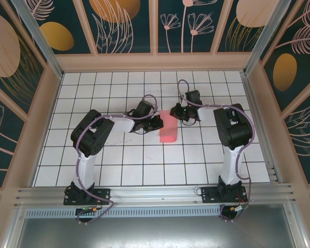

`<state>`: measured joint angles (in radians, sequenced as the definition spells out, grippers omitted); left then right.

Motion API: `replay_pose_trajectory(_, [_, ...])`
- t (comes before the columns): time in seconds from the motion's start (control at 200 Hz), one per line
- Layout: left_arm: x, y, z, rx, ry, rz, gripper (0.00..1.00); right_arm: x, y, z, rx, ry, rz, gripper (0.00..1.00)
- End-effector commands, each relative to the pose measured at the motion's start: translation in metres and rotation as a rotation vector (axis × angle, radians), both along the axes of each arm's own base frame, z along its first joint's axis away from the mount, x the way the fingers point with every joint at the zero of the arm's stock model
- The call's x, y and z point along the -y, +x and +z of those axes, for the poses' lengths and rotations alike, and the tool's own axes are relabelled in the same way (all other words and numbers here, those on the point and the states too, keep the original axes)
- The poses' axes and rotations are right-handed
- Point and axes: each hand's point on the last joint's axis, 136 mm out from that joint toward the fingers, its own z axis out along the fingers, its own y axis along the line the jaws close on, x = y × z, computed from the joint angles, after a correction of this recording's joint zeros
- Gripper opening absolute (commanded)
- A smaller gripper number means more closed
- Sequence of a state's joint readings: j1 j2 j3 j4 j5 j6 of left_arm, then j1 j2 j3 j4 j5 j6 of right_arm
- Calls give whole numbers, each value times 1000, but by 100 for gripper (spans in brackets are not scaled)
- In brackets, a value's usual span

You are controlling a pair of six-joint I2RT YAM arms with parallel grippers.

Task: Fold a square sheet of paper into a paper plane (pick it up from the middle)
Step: First fold in half a square sheet of paper at the center of the table.

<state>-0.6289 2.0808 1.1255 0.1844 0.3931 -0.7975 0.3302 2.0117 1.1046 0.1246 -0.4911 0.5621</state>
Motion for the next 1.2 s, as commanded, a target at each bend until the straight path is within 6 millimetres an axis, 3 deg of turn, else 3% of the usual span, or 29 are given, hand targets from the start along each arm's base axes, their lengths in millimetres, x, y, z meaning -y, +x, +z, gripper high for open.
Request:
replay_pose_trajectory(0.0, [-92, -68, -130, -264, 444, 83, 0, 16, 15, -4, -6, -7, -64, 0])
replay_pose_trajectory(0.235, [-93, -70, -131, -265, 442, 82, 0, 55, 36, -20, -30, -79, -189, 0])
replay_pose_trajectory(0.41, [-93, -69, -130, -260, 442, 79, 0, 67, 53, 13, 45, -87, -226, 0])
replay_pose_trajectory(0.52, [-93, -69, -130, -260, 441, 80, 0, 55, 45, 40, 94, -46, -190, 0])
replay_pose_trajectory(0.701, [-93, -70, -130, -259, 436, 87, 0, 15, 4, 59, 104, 55, -92, 0])
replay_pose_trajectory(0.916, [-93, -69, -129, -253, 435, 84, 0, -26, -16, 47, 56, 86, -1, 0])
replay_pose_trajectory(1.196, [-93, -69, -129, -253, 437, 80, 0, -35, 1, 24, 15, 82, -2, 0])
